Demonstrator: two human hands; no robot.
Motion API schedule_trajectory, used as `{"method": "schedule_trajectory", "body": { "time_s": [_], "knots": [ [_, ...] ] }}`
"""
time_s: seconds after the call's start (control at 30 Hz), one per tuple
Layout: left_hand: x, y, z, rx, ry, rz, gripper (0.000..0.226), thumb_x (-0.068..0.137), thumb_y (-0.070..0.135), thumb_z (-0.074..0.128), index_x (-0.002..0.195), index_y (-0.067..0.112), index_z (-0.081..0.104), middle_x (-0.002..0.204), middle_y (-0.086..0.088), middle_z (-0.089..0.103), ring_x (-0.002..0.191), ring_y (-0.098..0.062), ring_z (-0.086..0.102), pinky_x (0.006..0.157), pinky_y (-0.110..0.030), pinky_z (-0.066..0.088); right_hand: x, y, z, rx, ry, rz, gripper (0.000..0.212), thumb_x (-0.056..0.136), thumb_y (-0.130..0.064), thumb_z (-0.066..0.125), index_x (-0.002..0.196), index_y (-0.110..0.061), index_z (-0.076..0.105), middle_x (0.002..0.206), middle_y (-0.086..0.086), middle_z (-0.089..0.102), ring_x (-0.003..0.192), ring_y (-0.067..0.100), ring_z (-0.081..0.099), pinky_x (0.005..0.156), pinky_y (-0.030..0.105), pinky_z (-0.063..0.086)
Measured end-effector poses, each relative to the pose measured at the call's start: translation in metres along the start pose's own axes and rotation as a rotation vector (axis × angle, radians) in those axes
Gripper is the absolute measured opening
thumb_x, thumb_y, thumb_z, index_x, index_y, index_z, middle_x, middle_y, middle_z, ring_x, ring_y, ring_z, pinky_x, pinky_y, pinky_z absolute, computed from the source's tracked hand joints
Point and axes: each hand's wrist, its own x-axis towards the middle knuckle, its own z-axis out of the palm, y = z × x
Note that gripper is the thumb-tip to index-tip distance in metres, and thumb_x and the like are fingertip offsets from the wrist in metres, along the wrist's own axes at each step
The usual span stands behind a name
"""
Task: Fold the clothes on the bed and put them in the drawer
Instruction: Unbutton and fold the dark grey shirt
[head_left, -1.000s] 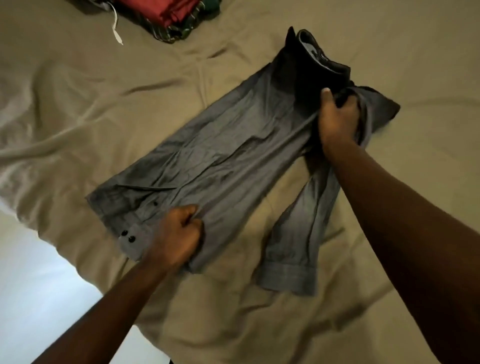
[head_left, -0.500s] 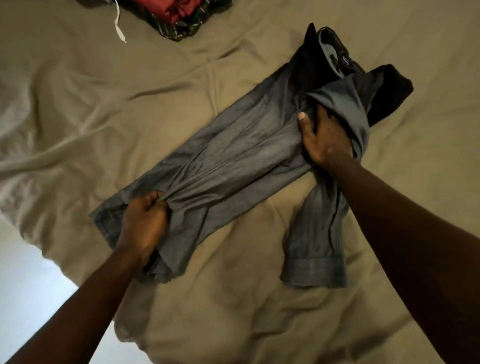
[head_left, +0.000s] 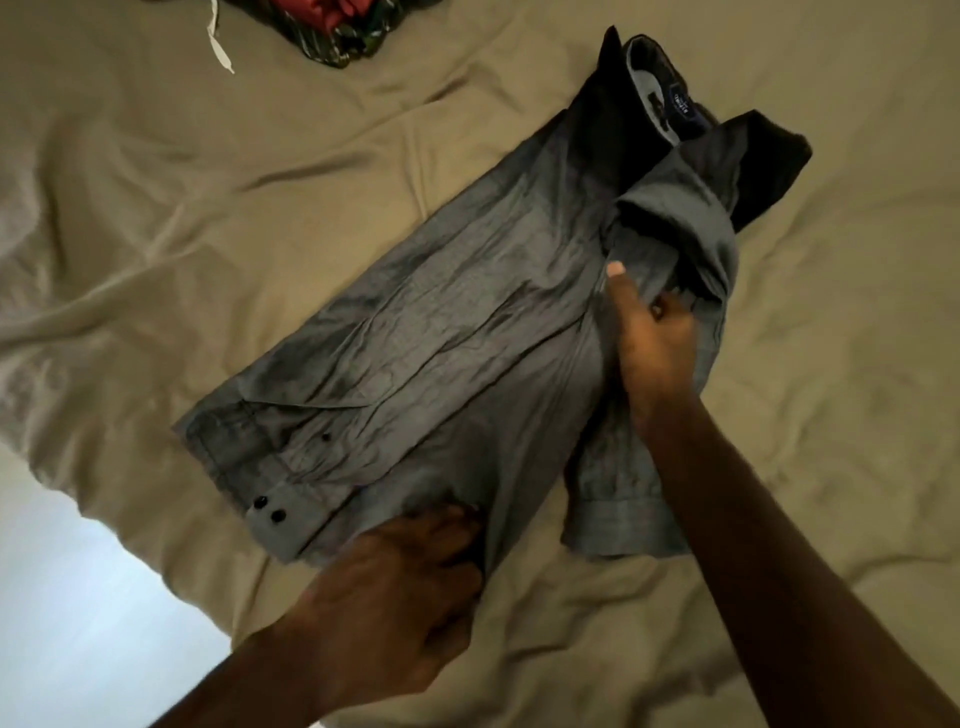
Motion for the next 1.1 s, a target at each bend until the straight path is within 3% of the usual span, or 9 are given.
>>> {"method": "schedule_trajectory", "body": {
  "time_s": [0.07,0.17,0.3,0.4,0.53,0.63,0.8,0.97,1.1],
  "knots": [
    [0.000,0.003,0.019,0.123,-0.088,0.039,0.020,0.095,0.036,0.061,0.080,0.025,0.058,0.102,0.000,0.063,0.112,-0.025,0.064,0.089,-0.037,0.055,0.025,-0.019,-0.005,-0.216,0.027,-0.041,0.115,0.068,-0.071,0.078,0.155,-0.010,0.034,0.156,0.012,0.044,0.142,0.028,0.045,0.118,0.044,0.038],
    [0.004,0.006,0.035,0.185,-0.181,0.064,0.019,0.093,0.040,0.060,0.081,0.025,0.059,0.102,0.000,0.064,0.109,-0.025,0.063,0.084,-0.038,0.057,0.051,-0.035,-0.014,-0.740,-0.022,-0.063,0.113,0.084,-0.050,0.076,0.161,-0.005,0.006,0.167,0.019,0.015,0.152,0.035,0.024,0.118,0.046,0.030],
    [0.011,0.011,0.039,0.211,-0.141,0.083,0.024,0.086,0.040,0.060,0.072,0.027,0.047,0.082,0.006,0.055,0.076,-0.019,0.058,0.062,-0.030,0.041,0.062,-0.036,-0.038,-0.942,-0.012,-0.053,0.088,0.093,-0.033,0.069,0.160,-0.008,0.018,0.168,0.015,0.016,0.147,0.035,0.034,0.110,0.044,0.040],
    [0.011,0.009,0.043,0.220,-0.136,0.076,0.028,0.079,0.041,0.064,0.069,0.026,0.042,0.075,0.006,0.053,0.065,-0.015,0.052,0.057,-0.029,0.033,0.059,-0.026,-0.061,-0.825,0.149,-0.054,0.064,0.092,-0.027,0.064,0.150,-0.010,0.043,0.157,0.014,0.040,0.134,0.036,0.051,0.104,0.041,0.045],
    [0.007,0.005,0.054,0.171,-0.135,0.019,0.029,0.074,0.047,0.061,0.067,0.028,0.042,0.075,0.008,0.060,0.067,-0.011,0.060,0.057,-0.022,0.045,0.059,-0.017,-0.083,-0.018,0.194,0.149,0.052,0.093,-0.025,0.058,0.144,-0.016,0.052,0.138,0.013,0.060,0.120,0.037,0.060,0.102,0.044,0.052],
    [0.010,-0.007,0.057,0.114,-0.163,-0.036,0.025,0.076,0.053,0.056,0.072,0.028,0.058,0.084,0.013,0.066,0.076,-0.005,0.064,0.069,-0.014,0.047,0.102,0.011,-0.097,0.457,0.180,0.397,0.056,0.089,-0.046,0.055,0.139,-0.022,0.058,0.133,0.011,0.063,0.109,0.039,0.064,0.090,0.057,0.057],
    [0.024,-0.013,0.060,0.126,-0.219,-0.116,0.045,0.075,0.060,0.039,0.075,0.020,0.059,0.087,0.006,0.063,0.084,-0.015,0.061,0.081,-0.027,0.046,0.082,0.020,-0.120,0.475,0.255,0.329,0.054,0.100,-0.037,0.037,0.144,-0.007,0.052,0.142,0.016,0.059,0.122,0.038,0.061,0.100,0.047,0.055],
    [0.031,-0.008,0.056,0.073,-0.256,-0.177,0.040,0.070,0.060,0.038,0.064,0.021,0.046,0.076,0.007,0.058,0.075,-0.011,0.059,0.070,-0.022,0.035,0.135,0.040,-0.134,0.523,0.092,0.265,0.093,0.076,-0.086,0.046,0.147,-0.025,0.051,0.140,0.009,0.062,0.119,0.036,0.065,0.096,0.055,0.055],
    [0.029,-0.018,0.044,-0.370,-0.200,-0.421,0.046,0.062,0.054,0.054,0.057,0.009,0.054,0.059,-0.007,0.056,0.056,-0.013,0.055,0.053,-0.031,0.038,0.087,-0.018,-0.120,0.274,-0.098,0.394,0.049,0.090,-0.031,0.072,0.134,-0.013,0.059,0.121,0.014,0.070,0.105,0.033,0.069,0.065,0.040,0.063]
  ]
}}
